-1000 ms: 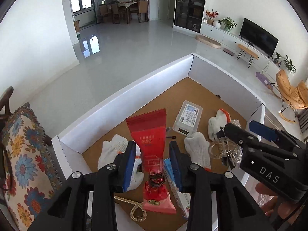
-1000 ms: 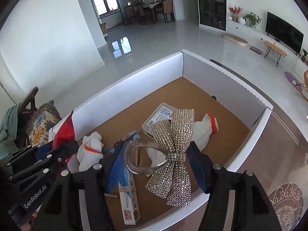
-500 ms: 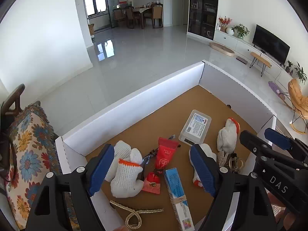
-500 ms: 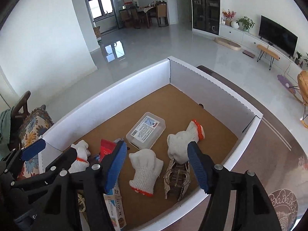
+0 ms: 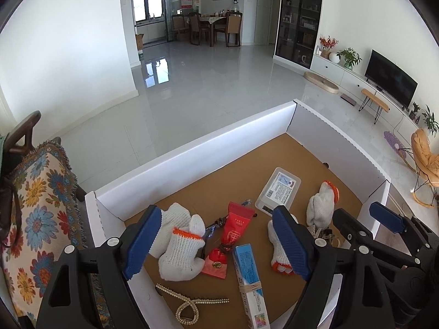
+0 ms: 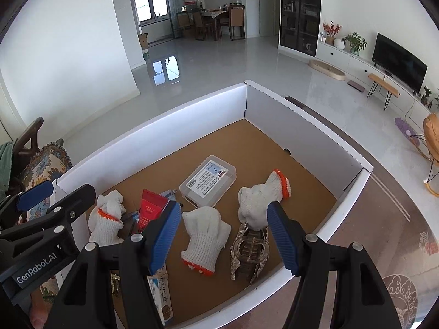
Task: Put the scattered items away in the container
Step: 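Open the right tool to drop the clip while the left tool drops the packet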
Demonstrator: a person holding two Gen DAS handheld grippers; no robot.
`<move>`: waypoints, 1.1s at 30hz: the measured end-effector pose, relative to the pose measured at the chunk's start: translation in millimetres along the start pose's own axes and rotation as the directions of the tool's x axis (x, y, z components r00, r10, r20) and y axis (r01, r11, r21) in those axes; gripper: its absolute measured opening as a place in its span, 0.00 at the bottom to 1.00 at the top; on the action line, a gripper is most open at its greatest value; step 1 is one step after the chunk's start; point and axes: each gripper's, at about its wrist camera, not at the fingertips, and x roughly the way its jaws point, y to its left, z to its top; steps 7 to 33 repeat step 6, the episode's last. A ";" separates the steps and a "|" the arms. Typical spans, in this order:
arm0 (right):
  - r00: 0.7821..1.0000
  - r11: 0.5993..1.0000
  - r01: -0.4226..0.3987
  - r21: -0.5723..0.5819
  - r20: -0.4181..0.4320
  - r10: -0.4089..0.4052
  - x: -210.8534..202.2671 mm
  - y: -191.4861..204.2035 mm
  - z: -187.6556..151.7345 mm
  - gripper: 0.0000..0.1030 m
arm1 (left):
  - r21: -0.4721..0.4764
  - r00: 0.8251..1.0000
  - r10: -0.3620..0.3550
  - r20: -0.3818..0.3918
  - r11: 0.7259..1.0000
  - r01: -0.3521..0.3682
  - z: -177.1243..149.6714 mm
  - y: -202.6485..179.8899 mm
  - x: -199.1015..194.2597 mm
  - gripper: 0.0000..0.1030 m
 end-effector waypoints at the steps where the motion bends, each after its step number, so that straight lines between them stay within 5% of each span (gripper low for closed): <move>1: 1.000 1.000 0.004 -0.001 0.000 -0.004 0.4 0.3 -0.6 0.65 | -0.016 1.000 -0.006 0.028 1.000 0.006 -1.8 2.3 -4.4 0.98; 4: 1.000 1.000 0.009 0.003 0.004 -0.009 0.5 0.3 -1.5 0.65 | -0.060 0.995 -0.004 0.102 0.998 0.010 -4.5 8.3 -17.2 0.99; 33: 1.000 1.000 0.004 0.003 0.010 -0.004 -0.5 1.2 -0.6 0.65 | -0.058 0.994 -0.005 0.106 0.998 0.011 -3.1 8.0 -18.1 0.99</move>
